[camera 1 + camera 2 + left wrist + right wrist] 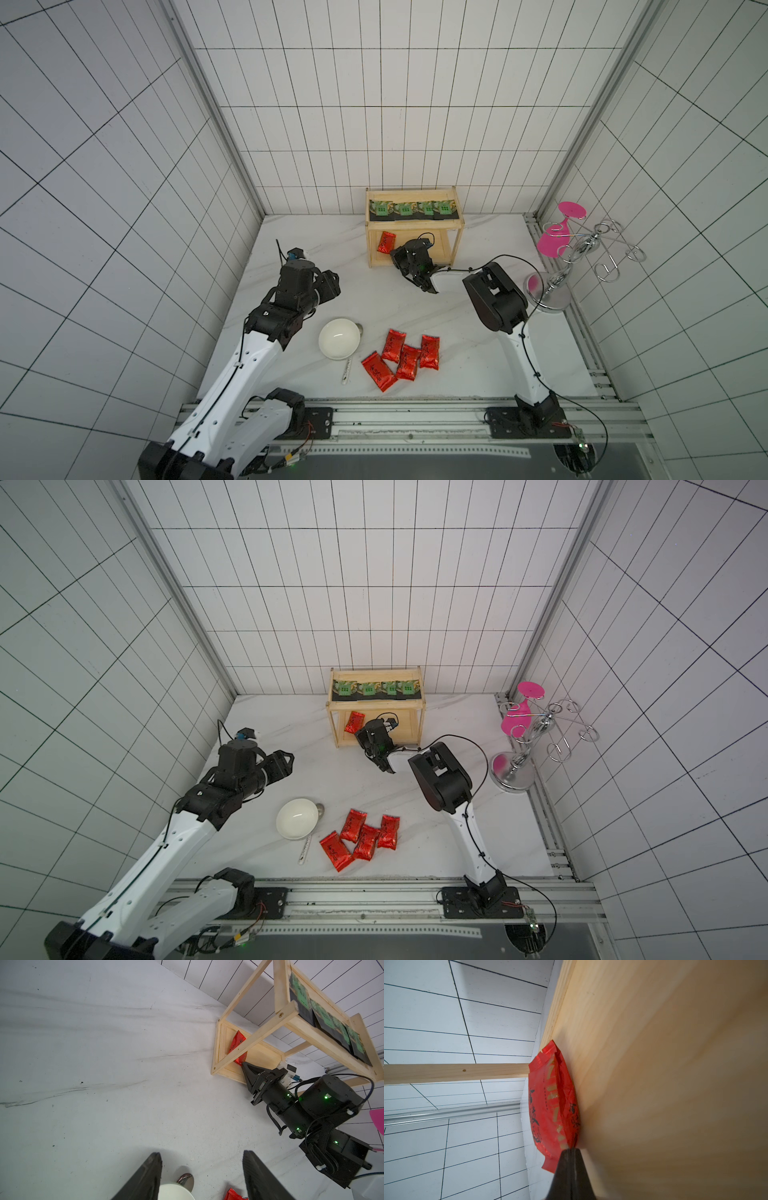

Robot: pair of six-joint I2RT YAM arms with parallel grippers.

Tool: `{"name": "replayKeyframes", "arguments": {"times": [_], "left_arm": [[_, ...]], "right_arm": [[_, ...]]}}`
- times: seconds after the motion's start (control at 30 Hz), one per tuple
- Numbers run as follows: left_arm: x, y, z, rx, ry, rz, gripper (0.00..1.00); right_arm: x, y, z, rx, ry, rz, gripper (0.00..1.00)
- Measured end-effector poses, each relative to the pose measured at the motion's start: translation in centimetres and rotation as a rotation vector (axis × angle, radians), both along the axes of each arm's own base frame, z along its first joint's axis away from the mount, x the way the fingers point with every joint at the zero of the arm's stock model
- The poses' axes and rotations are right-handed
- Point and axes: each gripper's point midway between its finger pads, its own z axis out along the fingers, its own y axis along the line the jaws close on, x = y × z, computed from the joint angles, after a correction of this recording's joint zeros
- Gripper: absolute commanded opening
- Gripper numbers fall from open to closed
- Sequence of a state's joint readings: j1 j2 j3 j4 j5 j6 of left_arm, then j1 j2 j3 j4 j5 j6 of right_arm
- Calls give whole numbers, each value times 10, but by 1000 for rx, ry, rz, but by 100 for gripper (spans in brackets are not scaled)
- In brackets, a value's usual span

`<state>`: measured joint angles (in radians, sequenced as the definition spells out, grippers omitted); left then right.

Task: Place the tea bags on the shelf by color
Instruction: Place the tea bag on the shelf.

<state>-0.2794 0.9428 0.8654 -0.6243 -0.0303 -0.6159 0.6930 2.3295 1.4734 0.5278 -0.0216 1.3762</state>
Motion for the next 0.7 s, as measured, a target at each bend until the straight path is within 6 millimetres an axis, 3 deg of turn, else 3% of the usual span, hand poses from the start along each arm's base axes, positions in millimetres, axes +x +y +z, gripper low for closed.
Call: {"name": "replayKeyframes", "arguments": {"times": [0.7], "left_arm": [[0,1,-3,-9,6,1,65]], "right_arm": [[-7,7,0,-127,-102,124,0]]}}
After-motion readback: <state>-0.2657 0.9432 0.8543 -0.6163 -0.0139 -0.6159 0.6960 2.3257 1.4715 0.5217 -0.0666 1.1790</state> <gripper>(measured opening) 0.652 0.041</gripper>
